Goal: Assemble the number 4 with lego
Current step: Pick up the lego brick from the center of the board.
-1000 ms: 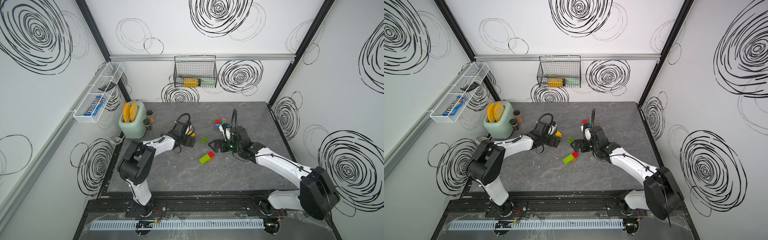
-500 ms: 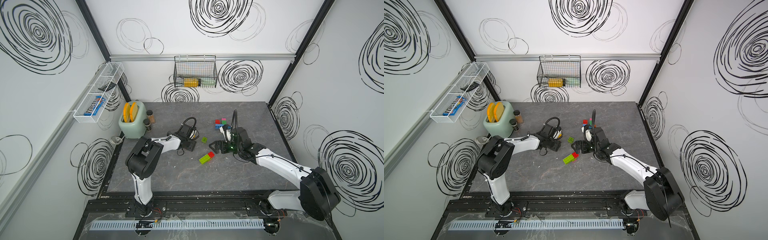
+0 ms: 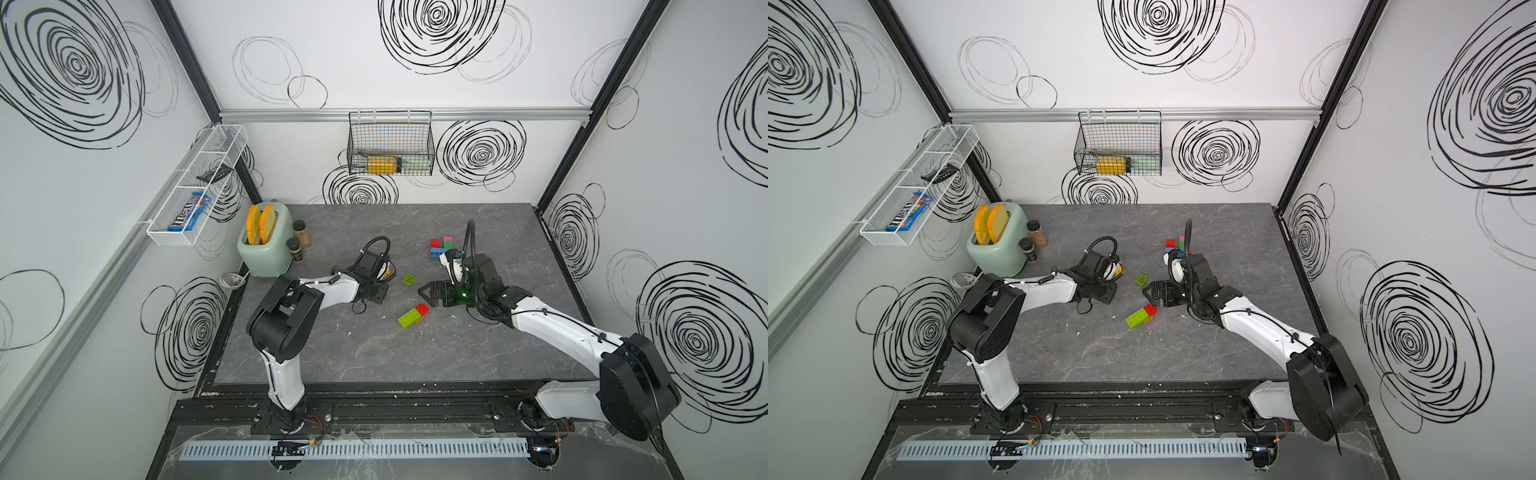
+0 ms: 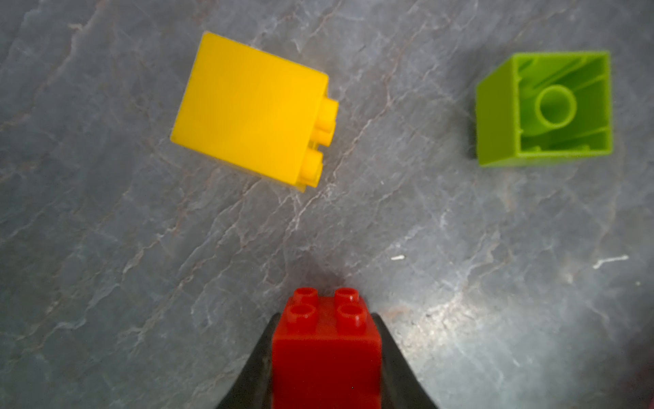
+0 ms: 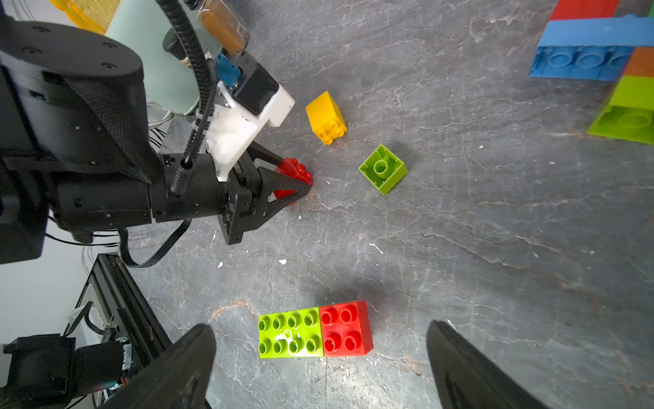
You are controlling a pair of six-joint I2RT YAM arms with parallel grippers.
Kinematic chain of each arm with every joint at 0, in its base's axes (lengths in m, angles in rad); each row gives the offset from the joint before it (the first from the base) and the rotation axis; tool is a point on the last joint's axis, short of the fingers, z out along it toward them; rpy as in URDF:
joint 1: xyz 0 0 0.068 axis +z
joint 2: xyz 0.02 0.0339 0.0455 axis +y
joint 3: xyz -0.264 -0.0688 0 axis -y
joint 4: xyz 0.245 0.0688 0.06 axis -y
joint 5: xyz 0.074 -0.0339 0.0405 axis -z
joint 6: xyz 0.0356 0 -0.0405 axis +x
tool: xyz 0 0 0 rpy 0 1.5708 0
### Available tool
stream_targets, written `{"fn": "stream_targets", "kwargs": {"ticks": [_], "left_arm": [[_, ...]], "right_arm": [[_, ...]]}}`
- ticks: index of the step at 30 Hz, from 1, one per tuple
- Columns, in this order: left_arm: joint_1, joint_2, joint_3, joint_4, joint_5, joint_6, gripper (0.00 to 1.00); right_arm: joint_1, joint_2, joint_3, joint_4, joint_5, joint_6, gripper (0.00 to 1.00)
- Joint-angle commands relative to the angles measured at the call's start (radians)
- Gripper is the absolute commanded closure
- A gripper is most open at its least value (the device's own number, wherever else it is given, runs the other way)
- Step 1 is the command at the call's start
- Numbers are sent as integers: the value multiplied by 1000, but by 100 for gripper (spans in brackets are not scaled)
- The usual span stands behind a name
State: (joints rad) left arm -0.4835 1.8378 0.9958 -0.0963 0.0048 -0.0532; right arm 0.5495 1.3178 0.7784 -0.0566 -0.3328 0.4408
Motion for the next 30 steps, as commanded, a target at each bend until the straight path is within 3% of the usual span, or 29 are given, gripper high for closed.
{"fn": "stream_targets", "kwargs": {"ticks": [1, 4, 15, 22, 30], "left_arm": [[-2, -81, -56, 67, 35, -4, 93], [-18, -138, -93, 125, 32, 13, 100], [-47, -300, -208, 356, -4, -16, 100], [-121, -433, -334, 596, 67, 90, 100], [-228, -502, -450, 815, 110, 308, 100]], "right_arm": [[-13, 12, 10, 32, -39, 4, 3], [-16, 17, 14, 35, -40, 17, 3], [-51, 44, 49, 36, -69, 85, 3], [-52, 47, 71, 47, -90, 99, 2], [-49, 38, 129, 10, -208, 68, 1]]}}
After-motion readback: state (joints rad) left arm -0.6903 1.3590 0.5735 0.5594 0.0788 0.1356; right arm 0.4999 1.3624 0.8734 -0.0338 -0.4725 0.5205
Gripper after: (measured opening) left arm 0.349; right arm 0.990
